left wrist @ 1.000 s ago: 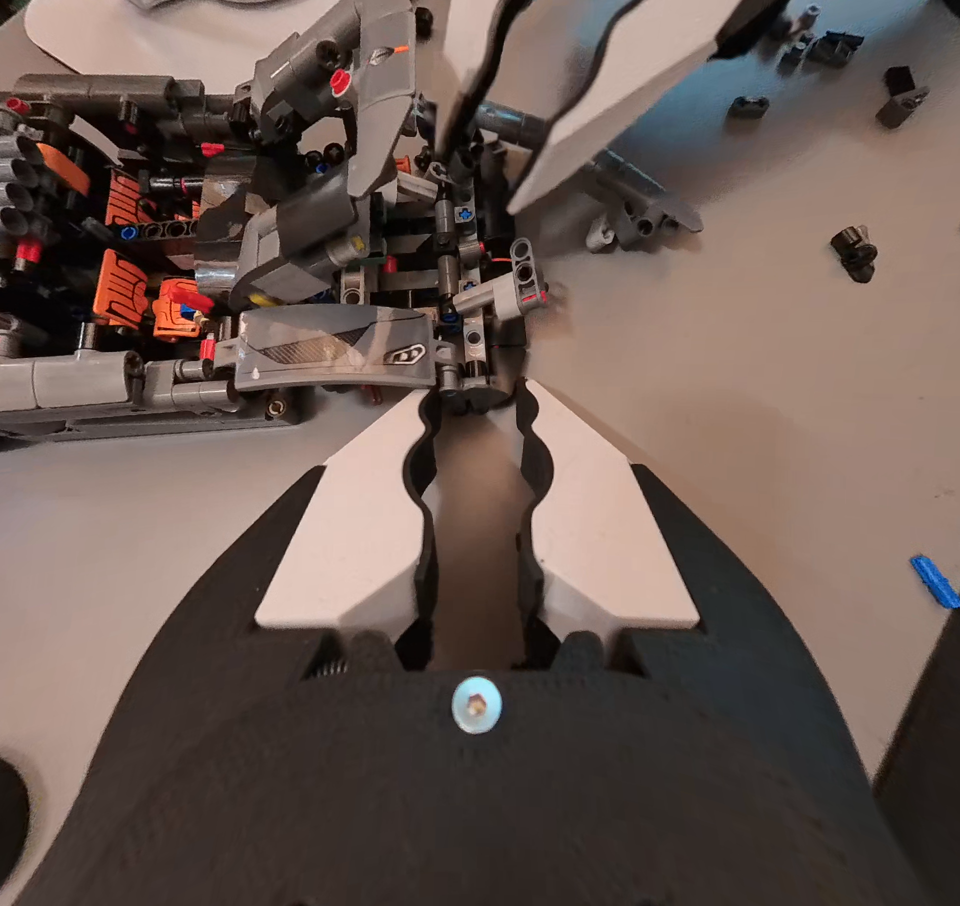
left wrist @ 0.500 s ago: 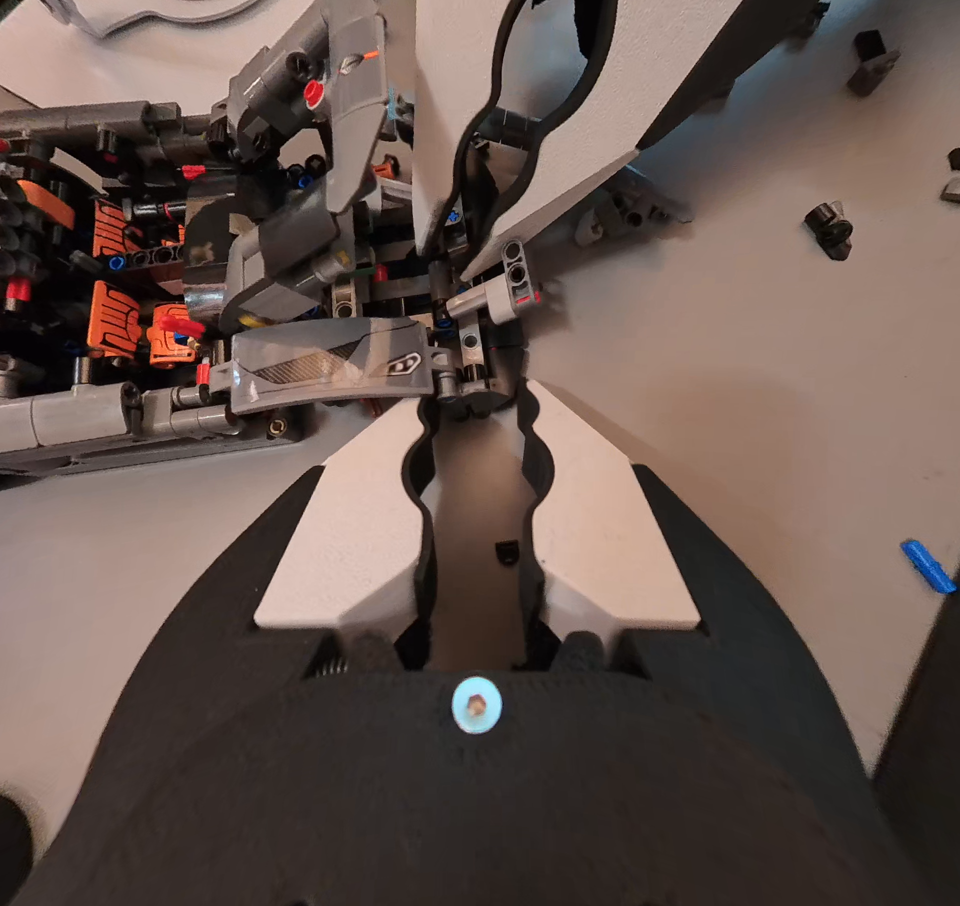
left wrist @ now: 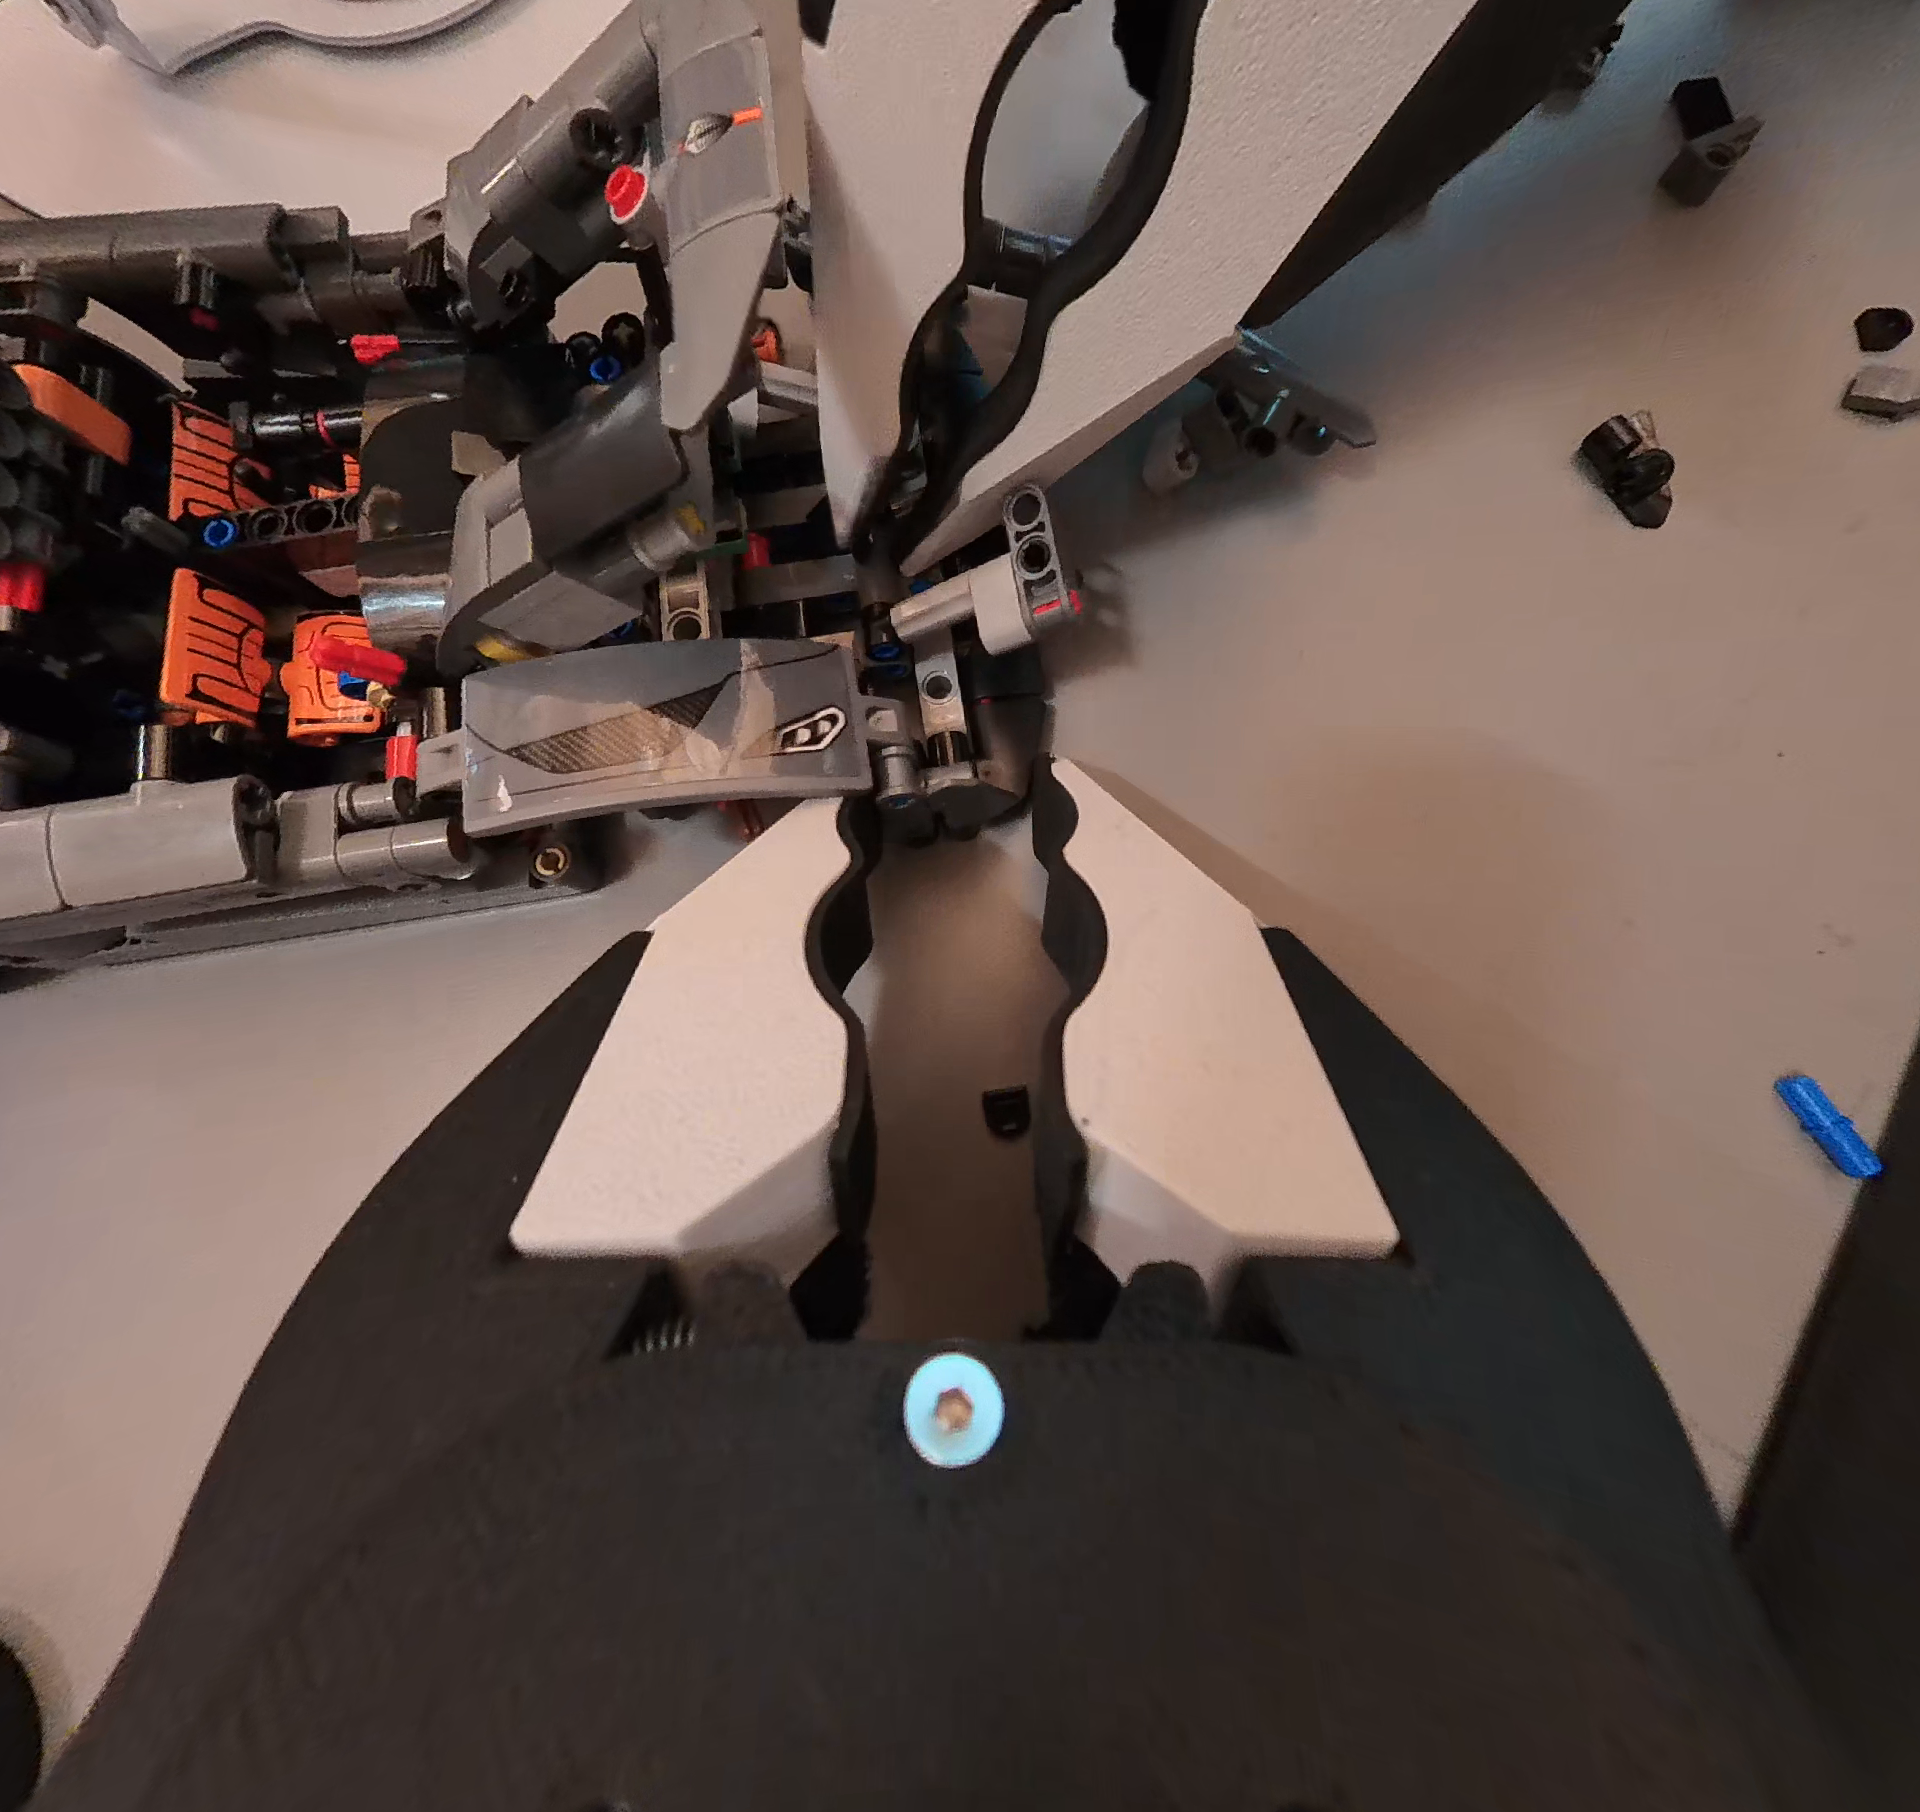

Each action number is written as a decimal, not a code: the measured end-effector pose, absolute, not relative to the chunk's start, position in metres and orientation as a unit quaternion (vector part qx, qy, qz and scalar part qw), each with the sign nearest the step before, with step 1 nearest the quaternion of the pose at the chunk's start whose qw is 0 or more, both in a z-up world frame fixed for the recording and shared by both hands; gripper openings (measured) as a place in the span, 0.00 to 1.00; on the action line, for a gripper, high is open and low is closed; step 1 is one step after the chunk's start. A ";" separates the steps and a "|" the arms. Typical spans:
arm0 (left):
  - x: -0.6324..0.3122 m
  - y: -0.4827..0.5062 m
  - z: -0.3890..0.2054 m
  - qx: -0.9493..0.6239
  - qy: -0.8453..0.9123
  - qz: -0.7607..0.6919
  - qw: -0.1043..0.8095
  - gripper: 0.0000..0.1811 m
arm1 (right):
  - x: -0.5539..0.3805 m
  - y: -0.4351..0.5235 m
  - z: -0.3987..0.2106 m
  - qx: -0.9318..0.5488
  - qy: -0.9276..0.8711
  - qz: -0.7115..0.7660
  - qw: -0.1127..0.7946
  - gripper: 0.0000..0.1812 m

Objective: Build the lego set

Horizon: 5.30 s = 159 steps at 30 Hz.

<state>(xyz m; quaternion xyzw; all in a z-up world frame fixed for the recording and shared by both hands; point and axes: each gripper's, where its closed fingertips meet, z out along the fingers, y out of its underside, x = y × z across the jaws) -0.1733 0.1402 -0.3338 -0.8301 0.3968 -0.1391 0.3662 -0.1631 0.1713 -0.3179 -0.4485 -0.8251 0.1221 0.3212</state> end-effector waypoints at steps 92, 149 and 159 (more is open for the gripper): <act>-0.164 0.113 -0.334 -0.802 0.454 -0.171 0.348 0.13 | -0.146 0.147 -0.324 -0.402 -0.877 0.049 0.260 0.02; -0.162 0.110 -0.334 -0.837 0.384 -0.196 0.338 0.14 | -0.149 0.142 -0.325 -0.405 -0.873 0.072 0.264 0.02; -0.164 0.106 -0.334 -0.814 0.434 -0.180 0.342 0.14 | -0.149 0.139 -0.325 -0.401 -0.874 0.080 0.262 0.03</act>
